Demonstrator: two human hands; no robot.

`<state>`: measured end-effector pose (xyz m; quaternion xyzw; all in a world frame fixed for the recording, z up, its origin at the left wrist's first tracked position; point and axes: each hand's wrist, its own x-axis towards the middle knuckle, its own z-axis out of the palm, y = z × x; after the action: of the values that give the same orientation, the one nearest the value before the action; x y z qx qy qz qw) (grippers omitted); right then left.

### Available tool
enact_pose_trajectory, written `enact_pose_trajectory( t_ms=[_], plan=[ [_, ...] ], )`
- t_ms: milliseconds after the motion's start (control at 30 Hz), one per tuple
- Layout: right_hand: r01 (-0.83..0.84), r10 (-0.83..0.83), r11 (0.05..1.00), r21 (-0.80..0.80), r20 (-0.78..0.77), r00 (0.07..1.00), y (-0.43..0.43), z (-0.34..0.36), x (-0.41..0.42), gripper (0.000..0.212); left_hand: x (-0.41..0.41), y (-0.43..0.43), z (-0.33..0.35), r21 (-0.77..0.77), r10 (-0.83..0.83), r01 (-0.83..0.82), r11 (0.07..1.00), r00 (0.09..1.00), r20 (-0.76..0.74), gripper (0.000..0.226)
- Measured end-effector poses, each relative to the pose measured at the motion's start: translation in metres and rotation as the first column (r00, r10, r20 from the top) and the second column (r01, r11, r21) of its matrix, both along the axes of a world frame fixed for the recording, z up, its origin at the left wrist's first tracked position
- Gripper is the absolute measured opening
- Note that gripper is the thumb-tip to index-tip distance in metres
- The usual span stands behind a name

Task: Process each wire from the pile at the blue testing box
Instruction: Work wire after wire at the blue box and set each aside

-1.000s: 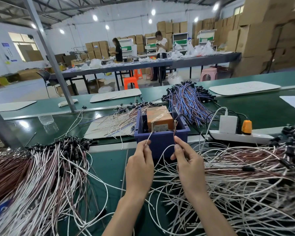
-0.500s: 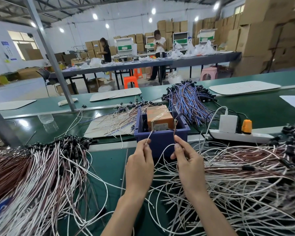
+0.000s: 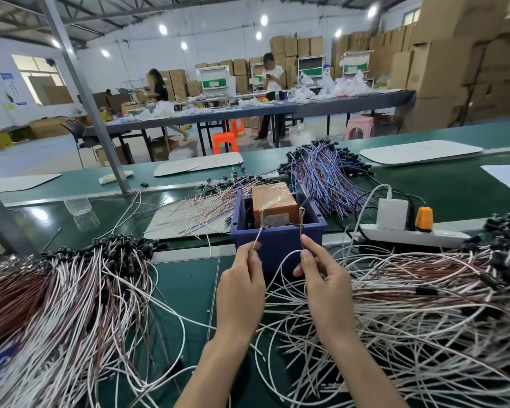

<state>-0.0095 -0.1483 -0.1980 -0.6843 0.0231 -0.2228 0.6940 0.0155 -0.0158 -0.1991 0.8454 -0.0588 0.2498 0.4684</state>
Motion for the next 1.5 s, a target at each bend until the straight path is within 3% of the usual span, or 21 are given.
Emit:
enact_pose_trajectory(
  t_ms=[133,267,333,433,500,567,633,733,867,933,1033,1133,1267,1333,1400,1433,1500],
  plan=[
    [0.023,-0.023,0.998,-0.054,0.012,1.000,0.004,0.002,-0.015,0.025,-0.007,-0.002,0.000,-0.010,0.016,-0.016,1.000,1.000,0.014,0.030],
    [0.042,-0.034,0.990,-0.134,0.057,0.998,0.006,0.005,-0.034,0.026,-0.017,0.001,0.008,-0.007,0.270,-0.270,0.963,0.962,0.022,0.045],
    [0.064,-0.053,0.987,-0.146,0.082,0.995,0.006,0.010,-0.040,0.028,-0.026,0.002,0.018,0.067,0.353,-0.362,0.930,0.928,0.119,0.065],
    [0.057,-0.055,0.998,-0.012,0.119,0.991,0.011,0.029,-0.043,0.028,-0.043,-0.006,0.034,0.260,0.158,-0.227,0.939,0.953,0.259,0.066],
    [0.035,-0.064,0.985,0.167,0.168,0.984,0.017,0.048,-0.040,0.037,-0.053,-0.012,0.038,0.372,-0.084,0.015,0.928,0.982,0.171,0.062],
    [-0.035,-0.041,0.927,0.373,0.192,0.980,0.020,0.067,-0.036,0.048,-0.062,-0.012,0.039,0.476,-0.289,0.227,0.850,0.955,0.060,0.062],
    [-0.102,-0.006,0.866,0.490,0.213,0.977,0.022,0.083,-0.031,0.052,-0.070,-0.004,0.043,0.499,-0.395,0.340,0.797,0.919,0.005,0.059],
    [-0.195,0.042,0.794,0.576,0.268,0.963,0.023,0.093,-0.024,0.051,-0.072,0.017,0.052,0.522,-0.389,0.263,0.811,0.910,0.146,0.052],
    [-0.215,0.033,0.754,0.621,0.290,0.956,0.014,0.091,-0.011,0.049,-0.061,0.059,0.061,0.672,-0.361,0.149,0.725,0.914,0.187,0.038],
    [-0.171,0.024,0.829,0.533,0.271,0.962,0.010,0.079,-0.006,0.051,-0.055,0.087,0.070,0.697,-0.312,0.068,0.714,0.922,0.229,0.026],
    [-0.014,-0.027,0.978,0.207,0.197,0.980,0.019,0.047,-0.003,0.046,-0.045,0.126,0.093,0.558,-0.133,-0.086,0.825,0.931,0.340,0.029],
    [0.003,-0.004,1.000,0.003,0.150,0.989,0.033,0.016,-0.006,0.036,-0.024,0.144,0.121,0.332,0.045,-0.205,0.921,0.901,0.432,0.036],
    [0.015,0.018,0.982,-0.190,0.172,0.985,0.039,0.005,-0.009,0.034,0.041,0.123,0.161,0.131,0.247,-0.401,0.907,0.758,0.604,0.033],
    [0.017,0.026,0.970,-0.244,0.173,0.985,0.038,0.003,-0.009,0.035,0.088,0.101,0.180,0.217,0.237,-0.368,0.904,0.855,0.462,0.038],
    [0.015,0.025,0.962,-0.274,0.142,0.990,0.035,0.000,-0.010,0.036,0.129,0.082,0.188,0.354,0.217,-0.231,0.906,0.973,0.079,0.060],
    [0.014,0.020,0.963,-0.268,0.121,0.992,0.033,-0.002,-0.010,0.037,0.141,0.076,0.187,0.374,0.209,-0.164,0.913,0.975,-0.082,0.072],
    [0.013,0.011,0.971,-0.238,0.099,0.995,0.030,-0.003,-0.010,0.038,0.149,0.073,0.177,0.379,0.179,-0.106,0.919,0.970,-0.163,0.076]
  ],
)
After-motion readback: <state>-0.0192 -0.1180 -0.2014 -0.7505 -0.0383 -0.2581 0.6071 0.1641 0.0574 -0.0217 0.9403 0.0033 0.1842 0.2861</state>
